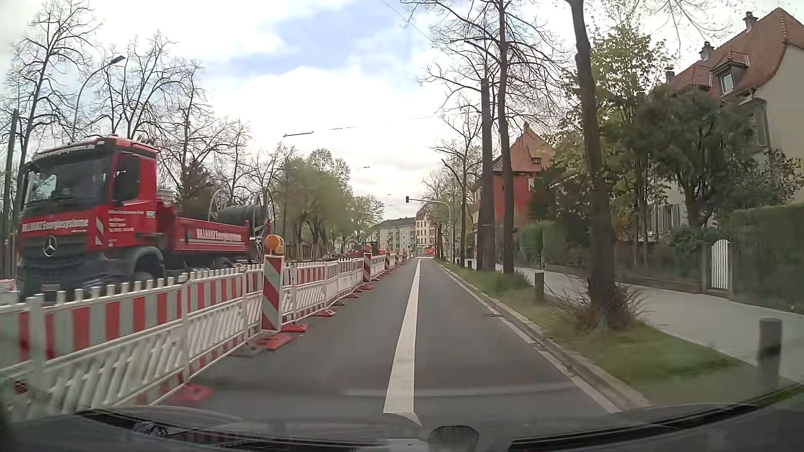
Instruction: Follow the waypoints while adhering to traffic rules and regulations
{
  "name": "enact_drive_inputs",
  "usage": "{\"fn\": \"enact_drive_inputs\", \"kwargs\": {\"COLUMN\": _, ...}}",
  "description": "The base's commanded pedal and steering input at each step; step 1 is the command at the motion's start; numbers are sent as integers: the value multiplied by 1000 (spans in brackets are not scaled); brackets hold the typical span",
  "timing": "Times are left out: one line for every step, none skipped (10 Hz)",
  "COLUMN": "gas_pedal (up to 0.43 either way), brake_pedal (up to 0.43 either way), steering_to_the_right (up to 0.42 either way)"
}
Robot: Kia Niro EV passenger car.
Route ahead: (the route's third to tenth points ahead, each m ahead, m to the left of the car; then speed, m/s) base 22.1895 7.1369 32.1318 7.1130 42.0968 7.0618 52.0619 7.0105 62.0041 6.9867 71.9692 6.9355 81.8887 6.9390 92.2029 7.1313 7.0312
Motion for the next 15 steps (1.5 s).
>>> {"fn": "enact_drive_inputs", "kwargs": {"gas_pedal": 67, "brake_pedal": 0, "steering_to_the_right": 3}}
{"fn": "enact_drive_inputs", "kwargs": {"gas_pedal": 67, "brake_pedal": 0, "steering_to_the_right": 0}}
{"fn": "enact_drive_inputs", "kwargs": {"gas_pedal": 67, "brake_pedal": 0, "steering_to_the_right": -3}}
{"fn": "enact_drive_inputs", "kwargs": {"gas_pedal": 67, "brake_pedal": 0, "steering_to_the_right": -4}}
{"fn": "enact_drive_inputs", "kwargs": {"gas_pedal": 67, "brake_pedal": 0, "steering_to_the_right": -4}}
{"fn": "enact_drive_inputs", "kwargs": {"gas_pedal": 67, "brake_pedal": 0, "steering_to_the_right": -4}}
{"fn": "enact_drive_inputs", "kwargs": {"gas_pedal": 67, "brake_pedal": 0, "steering_to_the_right": -4}}
{"fn": "enact_drive_inputs", "kwargs": {"gas_pedal": 67, "brake_pedal": 0, "steering_to_the_right": -3}}
{"fn": "enact_drive_inputs", "kwargs": {"gas_pedal": 67, "brake_pedal": 0, "steering_to_the_right": -1}}
{"fn": "enact_drive_inputs", "kwargs": {"gas_pedal": 67, "brake_pedal": 0, "steering_to_the_right": 0}}
{"fn": "enact_drive_inputs", "kwargs": {"gas_pedal": 67, "brake_pedal": 0, "steering_to_the_right": 2}}
{"fn": "enact_drive_inputs", "kwargs": {"gas_pedal": 67, "brake_pedal": 0, "steering_to_the_right": 4}}
{"fn": "enact_drive_inputs", "kwargs": {"gas_pedal": 67, "brake_pedal": 0, "steering_to_the_right": 4}}
{"fn": "enact_drive_inputs", "kwargs": {"gas_pedal": 67, "brake_pedal": 0, "steering_to_the_right": 4}}
{"fn": "enact_drive_inputs", "kwargs": {"gas_pedal": 67, "brake_pedal": 0, "steering_to_the_right": 4}}
